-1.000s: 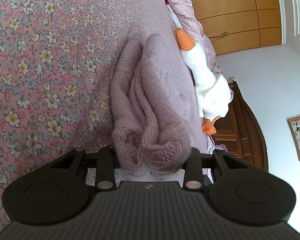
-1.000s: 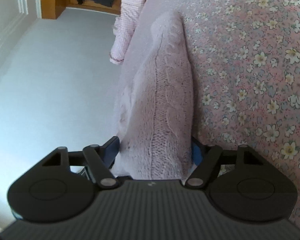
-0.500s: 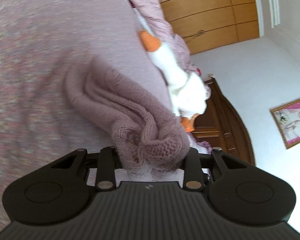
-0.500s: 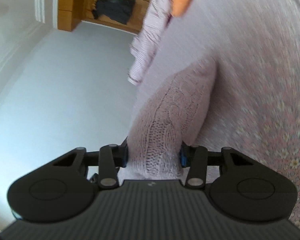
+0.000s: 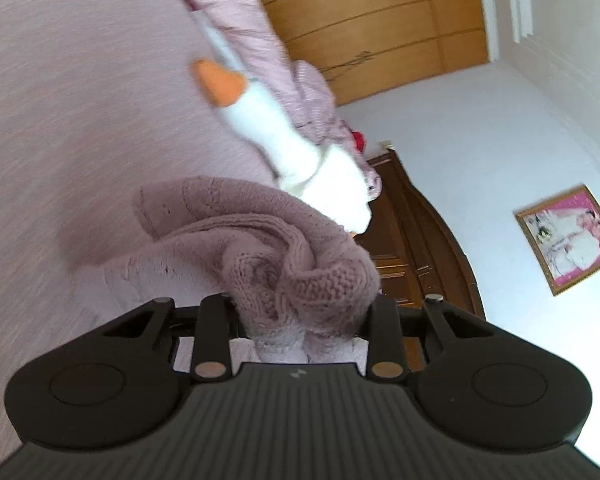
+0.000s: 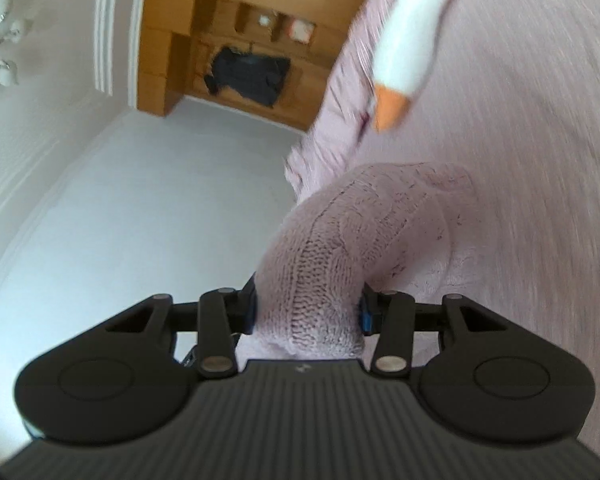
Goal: Fold small clothes
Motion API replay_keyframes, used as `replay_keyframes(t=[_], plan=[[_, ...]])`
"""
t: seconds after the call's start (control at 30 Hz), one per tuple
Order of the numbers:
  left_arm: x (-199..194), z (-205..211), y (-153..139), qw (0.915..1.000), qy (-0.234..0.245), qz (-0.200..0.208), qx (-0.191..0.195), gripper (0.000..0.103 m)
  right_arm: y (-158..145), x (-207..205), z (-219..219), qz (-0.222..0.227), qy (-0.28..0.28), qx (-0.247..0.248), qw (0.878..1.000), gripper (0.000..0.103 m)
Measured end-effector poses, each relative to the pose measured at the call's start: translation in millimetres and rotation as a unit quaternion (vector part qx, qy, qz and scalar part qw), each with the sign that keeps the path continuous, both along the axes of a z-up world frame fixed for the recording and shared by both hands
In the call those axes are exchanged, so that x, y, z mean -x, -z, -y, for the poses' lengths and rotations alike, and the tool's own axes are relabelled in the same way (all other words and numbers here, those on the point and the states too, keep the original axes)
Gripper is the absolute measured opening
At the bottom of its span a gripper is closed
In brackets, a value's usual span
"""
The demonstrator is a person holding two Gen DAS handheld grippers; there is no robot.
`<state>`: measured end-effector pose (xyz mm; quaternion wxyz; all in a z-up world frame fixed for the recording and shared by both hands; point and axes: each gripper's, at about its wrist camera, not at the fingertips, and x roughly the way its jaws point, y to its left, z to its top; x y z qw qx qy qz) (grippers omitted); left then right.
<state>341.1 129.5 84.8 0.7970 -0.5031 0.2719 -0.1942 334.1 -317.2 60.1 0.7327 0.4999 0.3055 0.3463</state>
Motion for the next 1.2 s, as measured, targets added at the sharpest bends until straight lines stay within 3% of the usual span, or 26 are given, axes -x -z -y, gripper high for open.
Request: replay_keyframes(t=[0.17, 0.27, 0.37, 0.47, 0.6, 0.67, 0.73, 0.97, 1.2], plan=[[-61, 24, -22, 0.9975, 0.01, 0.07, -0.01, 0.036, -16, -60, 14, 0.068, 0.021, -0.02, 0.997, 0.047], [-79, 33, -15, 0.9942, 0.012, 0.107, -0.007, 0.036, -3, -80, 22, 0.086, 0.021, -0.034, 0.995, 0.047], [-81, 42, 29, 0.9967, 0.005, 0.08, -0.001, 0.036, 40, -85, 27, 0.054, 0.02, -0.02, 0.998, 0.047], [-72, 51, 97, 0.9999, -0.002, 0.009, 0.006, 0.036, 97, -72, 27, -0.014, 0.021, 0.003, 1.0, 0.047], [-34, 59, 157, 0.9978, -0.019, -0.039, 0.05, 0.036, 153, -41, 32, -0.081, 0.021, -0.007, 0.996, 0.047], [-20, 64, 167, 0.9964, -0.023, -0.05, 0.064, 0.036, 165, -29, 38, -0.108, 0.026, -0.037, 0.993, 0.047], [-10, 68, 168, 0.9952, -0.031, -0.06, 0.071, 0.036, 161, -22, 41, -0.116, 0.023, -0.035, 0.992, 0.047], [16, 84, 151, 0.9973, -0.021, -0.066, 0.025, 0.036, 163, 8, 58, -0.136, 0.004, -0.039, 0.99, 0.047], [36, 93, 156, 0.9973, -0.014, -0.071, 0.011, 0.036, 162, 21, 74, -0.142, -0.016, -0.018, 0.99, 0.047]])
